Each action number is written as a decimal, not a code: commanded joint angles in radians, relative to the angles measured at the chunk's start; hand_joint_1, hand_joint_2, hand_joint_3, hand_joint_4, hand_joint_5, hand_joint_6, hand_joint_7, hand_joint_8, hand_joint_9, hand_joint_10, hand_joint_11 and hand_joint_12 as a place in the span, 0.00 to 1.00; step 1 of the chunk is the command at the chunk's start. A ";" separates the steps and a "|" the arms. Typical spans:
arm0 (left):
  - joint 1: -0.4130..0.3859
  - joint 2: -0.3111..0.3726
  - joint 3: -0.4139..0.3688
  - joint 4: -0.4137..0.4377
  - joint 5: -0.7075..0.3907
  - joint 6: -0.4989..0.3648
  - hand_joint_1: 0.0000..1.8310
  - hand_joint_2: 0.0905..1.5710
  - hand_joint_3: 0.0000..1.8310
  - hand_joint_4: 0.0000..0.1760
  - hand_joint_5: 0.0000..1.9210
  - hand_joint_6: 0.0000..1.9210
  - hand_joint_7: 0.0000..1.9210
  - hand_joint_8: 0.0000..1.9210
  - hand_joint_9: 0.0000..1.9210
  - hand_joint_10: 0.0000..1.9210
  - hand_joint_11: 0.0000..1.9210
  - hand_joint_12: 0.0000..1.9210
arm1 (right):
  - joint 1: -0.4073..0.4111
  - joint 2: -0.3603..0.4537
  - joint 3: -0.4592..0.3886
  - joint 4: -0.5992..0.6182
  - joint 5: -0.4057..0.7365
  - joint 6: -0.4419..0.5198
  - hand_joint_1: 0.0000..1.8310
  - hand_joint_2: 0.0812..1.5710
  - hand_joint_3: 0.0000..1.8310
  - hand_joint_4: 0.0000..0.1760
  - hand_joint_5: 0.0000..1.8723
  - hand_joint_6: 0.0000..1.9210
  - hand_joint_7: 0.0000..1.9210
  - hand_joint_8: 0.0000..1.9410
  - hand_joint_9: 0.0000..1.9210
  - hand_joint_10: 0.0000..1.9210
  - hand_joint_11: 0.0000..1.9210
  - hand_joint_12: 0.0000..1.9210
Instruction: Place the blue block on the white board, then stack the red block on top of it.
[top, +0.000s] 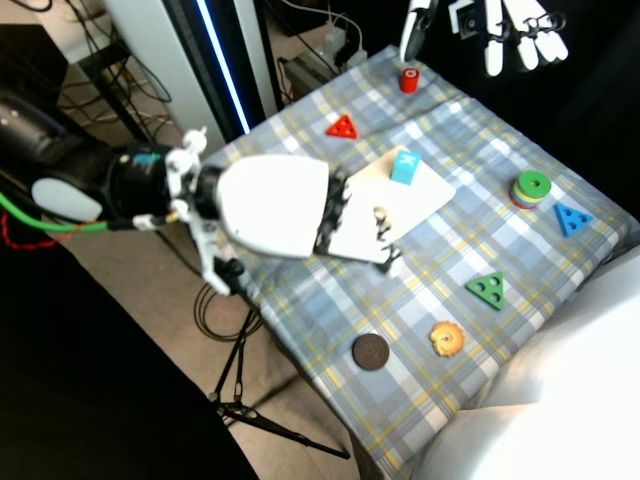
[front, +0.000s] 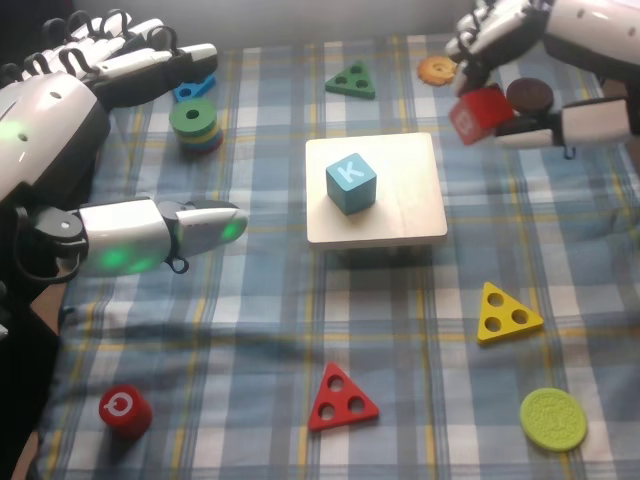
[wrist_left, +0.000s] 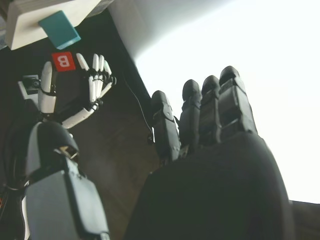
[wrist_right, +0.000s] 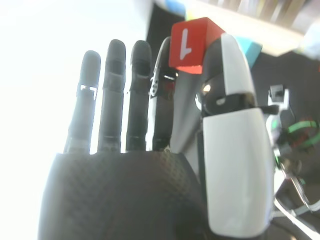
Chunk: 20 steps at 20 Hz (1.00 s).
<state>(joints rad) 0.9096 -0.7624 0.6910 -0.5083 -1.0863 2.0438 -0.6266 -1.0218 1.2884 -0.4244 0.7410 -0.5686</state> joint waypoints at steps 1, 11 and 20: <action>-0.003 0.009 0.000 0.029 -0.112 -0.004 0.37 0.55 0.01 0.72 0.22 0.00 0.08 0.00 0.00 0.00 0.00 0.00 | 0.028 -0.015 0.015 -0.002 0.118 0.040 0.62 0.65 0.00 0.00 0.60 0.38 0.43 0.00 0.39 0.01 0.14 0.60; 0.010 0.027 0.000 0.021 -0.096 -0.004 0.44 0.55 0.00 0.59 0.23 0.00 0.07 0.00 0.00 0.00 0.00 0.00 | 0.134 -0.154 0.124 -0.241 0.134 0.287 0.64 0.65 0.00 0.00 0.61 0.37 0.46 0.00 0.37 0.00 0.05 0.57; 0.006 0.026 0.007 0.029 -0.082 -0.004 0.44 0.55 0.00 0.63 0.23 0.00 0.07 0.00 0.00 0.00 0.00 0.00 | 0.138 -0.239 0.187 -0.275 0.123 0.326 0.62 0.65 0.00 0.00 0.61 0.37 0.47 0.00 0.38 0.00 0.05 0.59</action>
<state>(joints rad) 0.9264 -0.7391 0.6918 -0.5152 -1.0622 2.0438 -0.5037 -1.2575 1.4738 -0.7483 0.7761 -0.2497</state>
